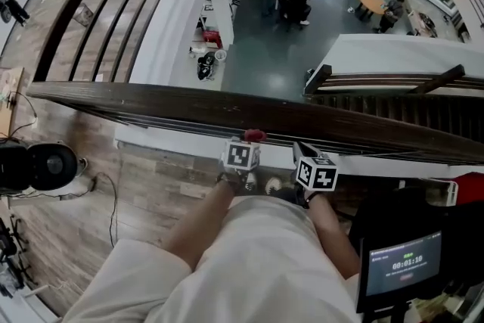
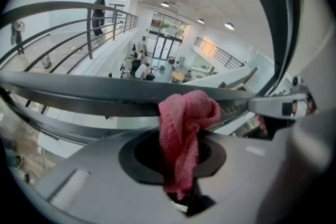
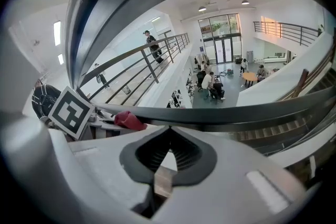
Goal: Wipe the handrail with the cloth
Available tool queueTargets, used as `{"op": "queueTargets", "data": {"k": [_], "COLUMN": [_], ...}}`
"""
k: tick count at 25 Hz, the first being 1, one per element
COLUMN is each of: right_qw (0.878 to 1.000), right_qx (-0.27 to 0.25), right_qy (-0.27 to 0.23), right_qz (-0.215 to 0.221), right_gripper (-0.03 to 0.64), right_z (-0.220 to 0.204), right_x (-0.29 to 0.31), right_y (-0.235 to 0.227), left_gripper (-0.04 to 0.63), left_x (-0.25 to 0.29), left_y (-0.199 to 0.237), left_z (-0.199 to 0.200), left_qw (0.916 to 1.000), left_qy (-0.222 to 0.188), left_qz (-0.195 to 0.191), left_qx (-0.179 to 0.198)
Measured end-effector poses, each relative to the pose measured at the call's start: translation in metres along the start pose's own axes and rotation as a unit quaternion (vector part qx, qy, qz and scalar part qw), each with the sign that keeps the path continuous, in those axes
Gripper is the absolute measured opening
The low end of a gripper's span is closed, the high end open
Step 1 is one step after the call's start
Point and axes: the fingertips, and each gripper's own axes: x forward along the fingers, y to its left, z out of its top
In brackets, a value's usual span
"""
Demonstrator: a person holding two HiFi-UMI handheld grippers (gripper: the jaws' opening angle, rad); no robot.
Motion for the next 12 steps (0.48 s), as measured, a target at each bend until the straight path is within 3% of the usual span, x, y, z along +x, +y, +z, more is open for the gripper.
{"op": "queueTargets", "data": {"k": [3, 8, 12], "right_qw": [1.0, 0.999, 0.999], "right_qx": [0.003, 0.001, -0.008], "right_qy": [0.004, 0.011, 0.008], "right_qz": [0.005, 0.031, 0.046], "right_gripper": [0.003, 0.003, 0.003], "right_z": [-0.002, -0.003, 0.0], "right_x": [0.0, -0.003, -0.002], "right_y": [-0.003, -0.006, -0.01], "left_gripper": [0.089, 0.089, 0.089], "left_x": [0.002, -0.009, -0.012], "left_y": [0.011, 0.025, 0.023], "left_z": [0.006, -0.016, -0.01], "left_qw": [0.9996, 0.9982, 0.9983], "left_qy": [-0.023, 0.028, 0.019], "left_qz": [0.01, 0.049, 0.055], "left_qx": [-0.009, -0.019, -0.006]}}
